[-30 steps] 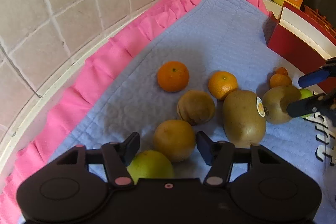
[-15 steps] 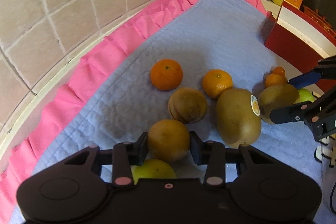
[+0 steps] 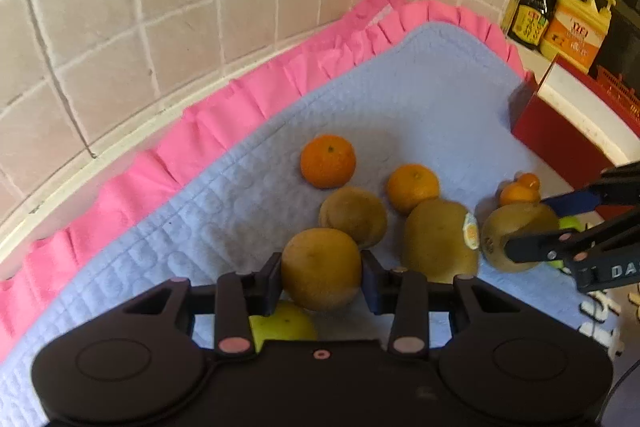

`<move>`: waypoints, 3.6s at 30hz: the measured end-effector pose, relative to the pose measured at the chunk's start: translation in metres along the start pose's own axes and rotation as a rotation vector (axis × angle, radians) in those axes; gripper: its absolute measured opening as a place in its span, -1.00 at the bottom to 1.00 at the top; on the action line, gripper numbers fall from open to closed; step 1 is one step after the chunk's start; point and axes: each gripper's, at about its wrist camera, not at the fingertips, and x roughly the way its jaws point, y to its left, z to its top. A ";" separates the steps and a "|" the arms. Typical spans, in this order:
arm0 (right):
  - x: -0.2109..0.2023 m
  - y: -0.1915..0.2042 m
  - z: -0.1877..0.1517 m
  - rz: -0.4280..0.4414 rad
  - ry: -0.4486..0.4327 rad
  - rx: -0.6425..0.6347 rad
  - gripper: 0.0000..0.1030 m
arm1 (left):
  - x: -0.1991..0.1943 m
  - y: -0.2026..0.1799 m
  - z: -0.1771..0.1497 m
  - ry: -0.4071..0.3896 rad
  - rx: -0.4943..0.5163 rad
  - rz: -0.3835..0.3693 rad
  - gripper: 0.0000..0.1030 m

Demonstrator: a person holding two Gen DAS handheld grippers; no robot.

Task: Organize fruits
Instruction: 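Grasp the brown pear with the right tool while the left tool grasps a yellow pear, then carry both pears into the red box and open both tools, then lift both tools out of the box and return over the mat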

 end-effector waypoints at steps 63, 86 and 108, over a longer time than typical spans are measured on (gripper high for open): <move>-0.093 -0.289 -0.081 -0.083 -0.095 0.450 -0.30 | 0.119 -0.333 0.125 0.097 0.186 -0.258 -0.09; -0.064 -0.262 -0.081 0.105 0.014 0.471 0.38 | 0.134 -0.333 0.124 0.123 0.205 -0.251 -0.08; -0.068 -0.272 -0.083 0.115 0.016 0.499 0.39 | 0.120 -0.327 0.122 0.116 0.207 -0.276 0.44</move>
